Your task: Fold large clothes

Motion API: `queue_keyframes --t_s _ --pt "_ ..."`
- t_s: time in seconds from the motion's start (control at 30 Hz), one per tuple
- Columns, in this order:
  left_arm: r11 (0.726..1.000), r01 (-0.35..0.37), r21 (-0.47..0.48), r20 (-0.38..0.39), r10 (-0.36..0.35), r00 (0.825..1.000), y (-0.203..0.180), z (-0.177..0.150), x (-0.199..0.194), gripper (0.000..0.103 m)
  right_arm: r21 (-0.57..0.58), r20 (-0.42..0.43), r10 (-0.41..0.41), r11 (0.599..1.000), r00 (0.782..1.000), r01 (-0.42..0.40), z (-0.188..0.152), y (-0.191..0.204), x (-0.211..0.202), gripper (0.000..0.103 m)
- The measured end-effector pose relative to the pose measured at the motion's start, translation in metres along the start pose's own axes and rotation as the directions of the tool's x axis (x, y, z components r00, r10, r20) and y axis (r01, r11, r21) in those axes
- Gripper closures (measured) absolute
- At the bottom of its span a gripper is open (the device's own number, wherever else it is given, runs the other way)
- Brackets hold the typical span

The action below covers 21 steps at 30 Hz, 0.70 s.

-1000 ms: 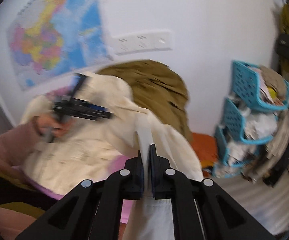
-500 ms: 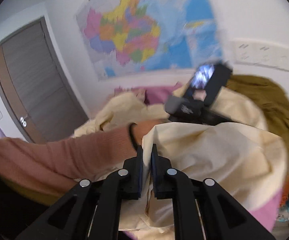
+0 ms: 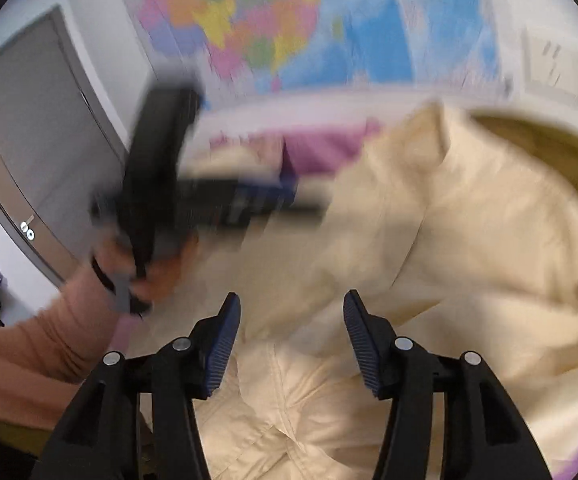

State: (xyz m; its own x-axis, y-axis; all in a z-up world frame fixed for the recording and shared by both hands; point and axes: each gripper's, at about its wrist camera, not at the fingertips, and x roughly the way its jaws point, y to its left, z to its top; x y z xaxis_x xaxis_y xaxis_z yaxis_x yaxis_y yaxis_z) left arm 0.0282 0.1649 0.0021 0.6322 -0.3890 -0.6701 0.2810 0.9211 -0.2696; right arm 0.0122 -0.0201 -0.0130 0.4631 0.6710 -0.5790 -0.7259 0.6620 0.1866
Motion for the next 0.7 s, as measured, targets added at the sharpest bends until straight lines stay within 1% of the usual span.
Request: queue_keyframes --t_s 0.03,0.07,0.1,0.13,0.17,0.2,0.23,0.27,0.3,0.33,0.37,0.4,0.43,0.47,0.5,0.53,0.57,0.6,0.63,0.67,0.7 --pt "1.0 0.016 0.017 -0.004 -0.016 1.0 -0.003 -0.006 -0.002 0.018 -0.007 0.044 -0.039 0.999 0.998 0.039 0.002 -0.003 -0.019 0.045" --pt "0.998 0.055 0.044 -0.016 -0.055 0.998 -0.01 -0.015 -0.006 0.016 -0.008 0.084 -0.077 0.997 0.994 0.078 0.001 -0.006 -0.036 0.038" --pt "0.992 0.107 0.071 -0.033 -0.105 0.994 -0.017 -0.024 -0.007 0.014 0.008 0.137 -0.141 0.99 0.98 0.141 0.0 -0.019 -0.061 0.035" --pt "0.983 0.157 0.097 -0.055 -0.152 0.987 -0.026 -0.032 -0.005 0.009 0.045 0.157 -0.2 0.98 0.967 0.195 -0.003 -0.033 -0.077 0.034" --pt "0.975 0.189 0.119 -0.076 -0.181 0.98 -0.034 -0.038 -0.004 0.008 0.083 0.152 -0.242 0.969 0.958 0.231 -0.005 -0.048 -0.086 0.034" --pt "0.964 0.221 0.147 -0.097 -0.209 0.973 -0.043 -0.043 -0.002 0.008 0.152 0.13 -0.304 0.947 0.944 0.284 -0.011 -0.07 -0.095 0.034" --pt "0.948 0.264 0.179 -0.12 -0.246 0.962 -0.054 -0.049 0.002 0.005 0.217 0.101 -0.348 0.922 0.932 0.321 -0.019 -0.092 -0.099 0.034" --pt "0.937 0.288 0.195 -0.139 -0.265 0.954 -0.061 -0.053 0.007 0.006 0.272 0.066 -0.371 0.9 0.926 0.341 -0.026 -0.113 -0.101 0.034" --pt "0.929 0.305 0.211 -0.174 -0.271 0.947 -0.068 -0.058 0.015 0.006 0.334 0.025 -0.379 0.875 0.925 0.349 -0.035 -0.134 -0.1 0.034" --pt "0.928 0.301 0.221 -0.212 -0.256 0.943 -0.074 -0.062 0.026 0.006 0.388 -0.013 -0.388 0.847 0.921 0.362 -0.045 -0.154 -0.096 0.034" --pt "0.93 0.29 0.226 -0.24 -0.235 0.942 -0.077 -0.064 0.034 0.007 0.412 -0.039 -0.386 0.834 0.922 0.367 -0.055 -0.166 -0.093 0.034" --pt "0.936 0.268 0.23 -0.274 -0.203 0.94 -0.079 -0.067 0.045 0.01 0.449 -0.073 -0.37 0.817 0.926 0.362 -0.063 -0.182 -0.083 0.034" --pt "0.94 0.254 0.229 -0.307 -0.178 0.935 -0.081 -0.068 0.055 0.031 0.476 -0.081 -0.363 0.804 0.928 0.356 -0.066 -0.19 -0.074 0.037" --pt "0.941 0.258 0.22 -0.326 -0.178 0.928 -0.08 -0.068 0.059 0.044 0.495 -0.087 -0.348 0.798 0.934 0.344 -0.066 -0.196 -0.068 0.045" --pt "0.943 0.265 0.2 -0.327 -0.191 0.925 -0.076 -0.066 0.059 0.051 0.52 -0.096 -0.302 0.797 0.948 0.307 -0.069 -0.204 -0.061 0.053" --pt "0.944 0.272 0.189 -0.319 -0.203 0.926 -0.073 -0.064 0.057 0.077 0.536 -0.094 -0.243 0.805 0.965 0.255 -0.07 -0.211 -0.054 0.071" --pt "0.946 0.278 0.164 -0.313 -0.217 0.924 -0.066 -0.06 0.051 0.096 0.538 -0.094 -0.219 0.81 0.971 0.235 -0.07 -0.215 -0.048 0.083" --pt "0.952 0.277 0.13 -0.303 -0.228 0.925 -0.057 -0.057 0.043 0.096 0.506 -0.093 -0.226 0.828 0.97 0.241 -0.064 -0.21 -0.043 0.091" --pt "0.957 0.279 0.082 -0.279 -0.247 0.928 -0.043 -0.053 0.031 0.096 0.486 -0.079 -0.23 0.841 0.97 0.238 -0.06 -0.206 -0.046 0.094" --pt "0.958 0.279 0.058 -0.267 -0.255 0.929 -0.034 -0.052 0.024 0.096 0.475 -0.059 -0.221 0.852 0.973 0.222 -0.054 -0.198 -0.049 0.094" --pt "0.962 0.273 0.022 -0.25 -0.26 0.933 -0.02 -0.05 0.013 0.096 0.454 -0.005 -0.207 0.871 0.978 0.186 -0.045 -0.188 -0.059 0.094"
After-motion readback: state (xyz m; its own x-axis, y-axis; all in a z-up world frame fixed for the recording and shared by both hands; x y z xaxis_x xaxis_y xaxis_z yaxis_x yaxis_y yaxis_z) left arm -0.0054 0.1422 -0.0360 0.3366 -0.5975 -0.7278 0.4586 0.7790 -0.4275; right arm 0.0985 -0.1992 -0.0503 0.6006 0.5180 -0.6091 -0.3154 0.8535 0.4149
